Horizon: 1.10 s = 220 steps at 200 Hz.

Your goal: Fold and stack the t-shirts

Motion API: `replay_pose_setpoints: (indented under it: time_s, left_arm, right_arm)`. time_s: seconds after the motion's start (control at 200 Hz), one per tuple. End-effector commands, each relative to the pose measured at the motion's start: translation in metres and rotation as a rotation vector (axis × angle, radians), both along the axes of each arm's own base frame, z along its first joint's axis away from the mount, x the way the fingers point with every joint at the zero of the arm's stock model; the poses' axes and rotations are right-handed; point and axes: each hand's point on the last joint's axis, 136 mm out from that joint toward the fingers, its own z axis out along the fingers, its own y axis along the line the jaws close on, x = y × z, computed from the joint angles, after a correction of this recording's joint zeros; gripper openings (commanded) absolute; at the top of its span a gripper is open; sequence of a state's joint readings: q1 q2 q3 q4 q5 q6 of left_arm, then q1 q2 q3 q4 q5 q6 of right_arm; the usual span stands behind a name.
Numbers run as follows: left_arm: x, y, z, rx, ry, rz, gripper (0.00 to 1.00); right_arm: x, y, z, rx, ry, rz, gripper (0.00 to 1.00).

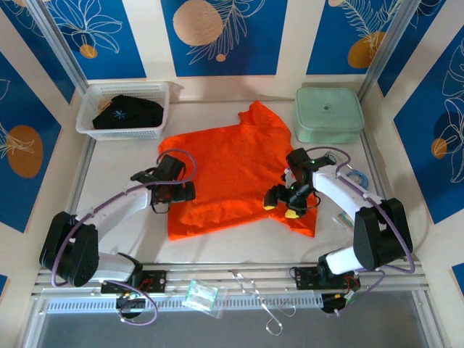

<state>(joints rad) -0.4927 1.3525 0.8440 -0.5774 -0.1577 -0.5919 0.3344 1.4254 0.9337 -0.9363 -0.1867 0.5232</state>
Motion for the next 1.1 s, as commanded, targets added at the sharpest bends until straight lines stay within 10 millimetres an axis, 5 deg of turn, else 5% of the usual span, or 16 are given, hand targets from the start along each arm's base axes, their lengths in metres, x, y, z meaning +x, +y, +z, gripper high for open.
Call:
replay_pose_setpoints:
  time_s: [0.0, 0.3, 0.54, 0.68, 0.811, 1.096]
  left_arm:
    - [-0.001, -0.002, 0.002, 0.022, 0.019, -0.030, 0.99]
    - [-0.002, -0.006, -0.029, 0.025, 0.091, -0.001, 0.97]
    - [-0.012, -0.003, -0.070, 0.048, 0.178, 0.037, 0.87]
    - [-0.013, -0.005, -0.080, 0.036, 0.189, 0.036, 0.85]
    - [-0.009, -0.010, -0.076, 0.025, 0.184, 0.018, 0.85]
    - [0.000, -0.020, -0.040, 0.010, 0.121, -0.037, 0.93]
  right_arm:
    - [-0.010, -0.006, 0.004, -0.020, 0.007, -0.032, 0.79]
    - [-0.006, -0.041, -0.025, -0.143, 0.011, -0.243, 0.56]
    - [0.003, -0.081, -0.051, -0.224, 0.033, -0.451, 0.14]
    - [0.006, -0.098, -0.054, -0.264, 0.027, -0.512, 0.01]
    - [0.008, -0.096, -0.046, -0.264, 0.013, -0.469, 0.03]
    - [-0.034, -0.060, -0.018, -0.423, -0.015, -0.166, 0.39]
